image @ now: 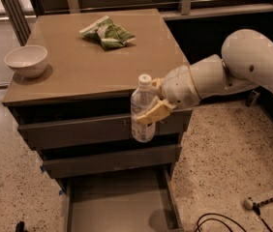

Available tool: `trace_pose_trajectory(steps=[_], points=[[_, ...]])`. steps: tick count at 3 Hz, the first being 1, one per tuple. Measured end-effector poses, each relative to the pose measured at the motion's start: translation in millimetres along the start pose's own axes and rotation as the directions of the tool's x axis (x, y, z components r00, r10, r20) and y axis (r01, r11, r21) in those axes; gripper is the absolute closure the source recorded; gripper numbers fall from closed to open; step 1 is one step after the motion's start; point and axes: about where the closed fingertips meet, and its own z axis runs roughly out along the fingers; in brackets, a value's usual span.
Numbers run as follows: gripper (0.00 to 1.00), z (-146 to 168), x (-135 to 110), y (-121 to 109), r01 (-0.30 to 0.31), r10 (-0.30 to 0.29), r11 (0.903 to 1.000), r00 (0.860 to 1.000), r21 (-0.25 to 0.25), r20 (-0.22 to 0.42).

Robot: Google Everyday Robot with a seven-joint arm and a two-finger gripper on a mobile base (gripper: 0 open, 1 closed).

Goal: Place blue plastic bottle into bottom drawer

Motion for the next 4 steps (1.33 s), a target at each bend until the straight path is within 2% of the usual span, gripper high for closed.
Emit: trace_pose_trajectory(steps=[1,2,3,4], points=[[1.0,33,77,34,-0.095,0.094,0.9946,0.995,-0.043,-0.017],[1.0,33,77,34,-0.094,0.094,0.9946,0.995,-0.043,-0.017],[1.0,61,109,44,-0.05,0.05,0.9981,0.999,-0.035,0.0],[1.0,117,159,57,0.0,0.002,0.9991,0.998,-0.041,0.056]])
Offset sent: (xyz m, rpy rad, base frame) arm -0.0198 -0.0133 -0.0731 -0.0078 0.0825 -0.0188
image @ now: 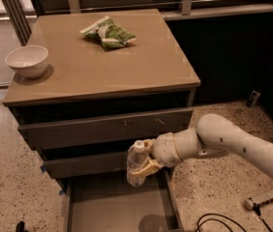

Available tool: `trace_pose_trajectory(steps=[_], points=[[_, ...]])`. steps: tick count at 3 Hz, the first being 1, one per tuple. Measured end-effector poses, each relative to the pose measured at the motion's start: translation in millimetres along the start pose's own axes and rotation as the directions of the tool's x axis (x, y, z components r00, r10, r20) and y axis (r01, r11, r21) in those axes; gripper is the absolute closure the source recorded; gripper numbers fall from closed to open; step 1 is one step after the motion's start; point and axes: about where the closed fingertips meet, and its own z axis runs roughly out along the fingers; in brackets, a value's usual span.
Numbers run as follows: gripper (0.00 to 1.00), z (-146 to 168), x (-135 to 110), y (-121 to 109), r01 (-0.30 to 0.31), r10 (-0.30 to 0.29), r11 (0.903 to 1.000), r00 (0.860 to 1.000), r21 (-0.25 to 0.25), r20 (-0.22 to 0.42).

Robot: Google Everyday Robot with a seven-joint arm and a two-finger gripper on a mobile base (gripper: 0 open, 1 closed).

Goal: Place blue plastic bottle into bottom drawer

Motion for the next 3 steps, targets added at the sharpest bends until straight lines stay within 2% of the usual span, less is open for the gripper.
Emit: trace_pose_trajectory(steps=[1,2,3], points=[[1.0,47,53,17,0.005,-0.004,0.9983,1.0,-0.058,0.025],[1.0,47,53,17,0.005,-0.004,0.9983,1.0,-0.057,0.025],[1.0,77,92,21,0.127,-0.129,0.9909,0.99,-0.046,-0.05]])
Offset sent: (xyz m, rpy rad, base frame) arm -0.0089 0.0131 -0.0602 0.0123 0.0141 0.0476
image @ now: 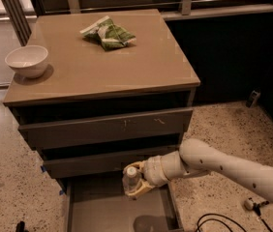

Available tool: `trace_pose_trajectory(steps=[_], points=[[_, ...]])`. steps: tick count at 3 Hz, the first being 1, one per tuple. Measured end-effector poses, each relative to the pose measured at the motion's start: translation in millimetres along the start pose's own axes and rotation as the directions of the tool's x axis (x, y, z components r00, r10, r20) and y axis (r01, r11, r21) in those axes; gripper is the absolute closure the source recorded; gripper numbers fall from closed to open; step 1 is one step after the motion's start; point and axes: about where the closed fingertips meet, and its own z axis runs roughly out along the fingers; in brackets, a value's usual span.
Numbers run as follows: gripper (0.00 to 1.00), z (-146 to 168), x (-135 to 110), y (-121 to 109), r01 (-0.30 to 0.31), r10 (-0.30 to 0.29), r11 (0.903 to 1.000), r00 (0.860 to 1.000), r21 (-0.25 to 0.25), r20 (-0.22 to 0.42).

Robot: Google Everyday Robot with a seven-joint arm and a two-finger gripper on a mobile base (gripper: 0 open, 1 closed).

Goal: Place blue plastic bottle into bottom drawer

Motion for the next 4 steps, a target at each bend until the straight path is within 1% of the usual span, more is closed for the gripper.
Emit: trace_pose_trajectory(steps=[1,2,3,4], points=[[1.0,33,39,4,0.059,-0.059,0.9982,0.998,-0.013,-0.031],[1.0,64,91,13,0.015,-0.015,0.9996,1.0,-0.022,-0.01],[1.0,64,91,13,0.015,-0.015,0.9996,1.0,-0.022,-0.01],[1.0,77,109,20,0.024,-0.024,0.9995,1.0,-0.02,-0.005]])
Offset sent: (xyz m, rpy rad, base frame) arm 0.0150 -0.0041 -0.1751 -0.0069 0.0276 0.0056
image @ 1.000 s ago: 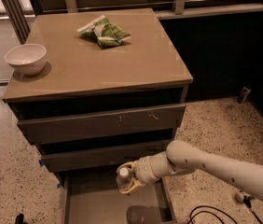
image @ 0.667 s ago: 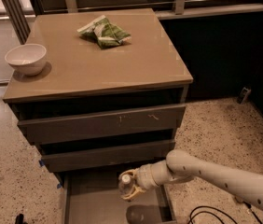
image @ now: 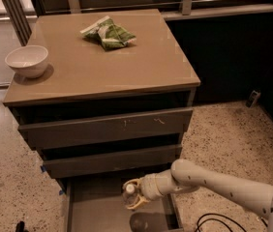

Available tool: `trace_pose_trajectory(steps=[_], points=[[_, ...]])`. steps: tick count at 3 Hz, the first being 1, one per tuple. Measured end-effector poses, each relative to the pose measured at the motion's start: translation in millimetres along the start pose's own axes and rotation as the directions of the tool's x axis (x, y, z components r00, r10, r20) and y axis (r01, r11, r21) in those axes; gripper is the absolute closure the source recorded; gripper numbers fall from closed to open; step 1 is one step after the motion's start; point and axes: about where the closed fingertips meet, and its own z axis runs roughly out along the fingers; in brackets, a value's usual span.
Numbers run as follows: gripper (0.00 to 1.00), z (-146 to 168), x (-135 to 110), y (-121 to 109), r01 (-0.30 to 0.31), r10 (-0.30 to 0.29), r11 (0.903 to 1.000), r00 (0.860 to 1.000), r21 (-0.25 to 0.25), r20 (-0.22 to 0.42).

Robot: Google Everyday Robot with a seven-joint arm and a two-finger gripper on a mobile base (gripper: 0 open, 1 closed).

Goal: Place blue plastic bottle into bottom drawer

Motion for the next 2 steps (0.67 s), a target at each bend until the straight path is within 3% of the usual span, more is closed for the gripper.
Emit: trace_pose_trajectory(steps=[1,2], points=[[1.0,30,35,3,0.039,-0.039,0.9992,0.999,0.0,0.024],[1.0,65,86,2,0.042,-0.043,0.999,0.997,0.012,0.059]])
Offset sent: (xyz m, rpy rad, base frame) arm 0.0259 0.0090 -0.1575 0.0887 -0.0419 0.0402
